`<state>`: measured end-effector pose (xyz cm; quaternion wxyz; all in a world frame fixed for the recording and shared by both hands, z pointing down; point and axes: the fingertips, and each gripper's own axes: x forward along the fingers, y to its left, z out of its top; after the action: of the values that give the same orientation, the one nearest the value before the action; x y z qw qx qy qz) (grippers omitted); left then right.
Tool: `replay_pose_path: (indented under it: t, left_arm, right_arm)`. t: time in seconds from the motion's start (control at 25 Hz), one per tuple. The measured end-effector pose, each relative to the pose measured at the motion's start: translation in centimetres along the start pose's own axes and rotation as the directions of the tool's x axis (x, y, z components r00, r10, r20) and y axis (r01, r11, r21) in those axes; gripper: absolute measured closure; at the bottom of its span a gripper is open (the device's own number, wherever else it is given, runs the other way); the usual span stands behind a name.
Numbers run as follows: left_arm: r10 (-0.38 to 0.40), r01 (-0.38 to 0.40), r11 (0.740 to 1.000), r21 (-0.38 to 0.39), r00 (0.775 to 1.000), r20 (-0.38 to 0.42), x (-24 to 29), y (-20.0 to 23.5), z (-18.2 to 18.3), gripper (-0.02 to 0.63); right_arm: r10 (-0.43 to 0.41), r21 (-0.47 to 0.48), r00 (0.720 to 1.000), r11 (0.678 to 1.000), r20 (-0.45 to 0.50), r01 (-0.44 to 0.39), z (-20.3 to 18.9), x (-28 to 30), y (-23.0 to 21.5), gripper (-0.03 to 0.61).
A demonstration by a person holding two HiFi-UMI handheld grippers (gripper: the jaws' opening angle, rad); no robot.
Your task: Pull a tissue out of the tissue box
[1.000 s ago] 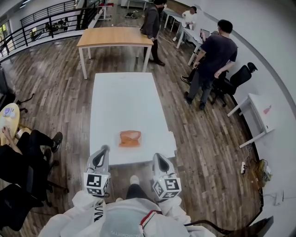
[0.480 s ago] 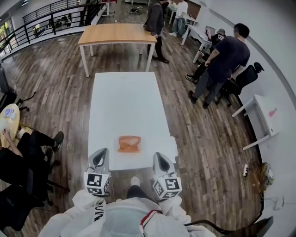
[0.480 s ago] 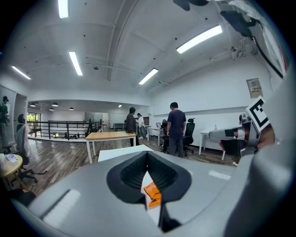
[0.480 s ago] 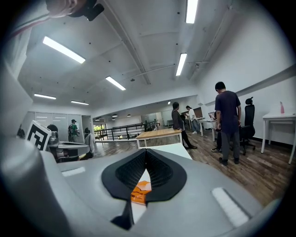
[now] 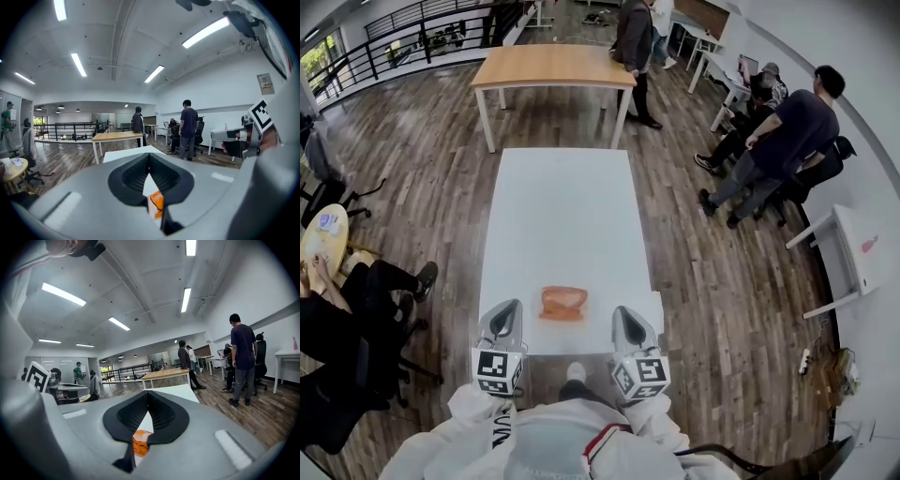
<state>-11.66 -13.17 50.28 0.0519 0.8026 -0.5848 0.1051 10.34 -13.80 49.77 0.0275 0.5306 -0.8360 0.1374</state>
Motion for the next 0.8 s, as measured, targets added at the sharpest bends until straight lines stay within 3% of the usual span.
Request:
replay_pose_path:
  t: [0.56, 0.8]
  left_arm:
    - [0.095, -0.096, 0.995, -0.004, 0.995, -0.036, 2.8, -0.2, 0.3, 0.614]
    - [0.097, -0.097, 0.995, 0.0, 0.995, -0.036, 4.0, -0.9, 0.4, 0.614]
  right_arm:
    - [0.095, 0.01, 0.995, 0.995, -0.029, -0.095, 0.7, 4.2, -3.1, 0.577]
    - [0.102, 0.015, 0.994, 0.995, -0.036, -0.102, 0.6, 4.7, -4.2, 0.577]
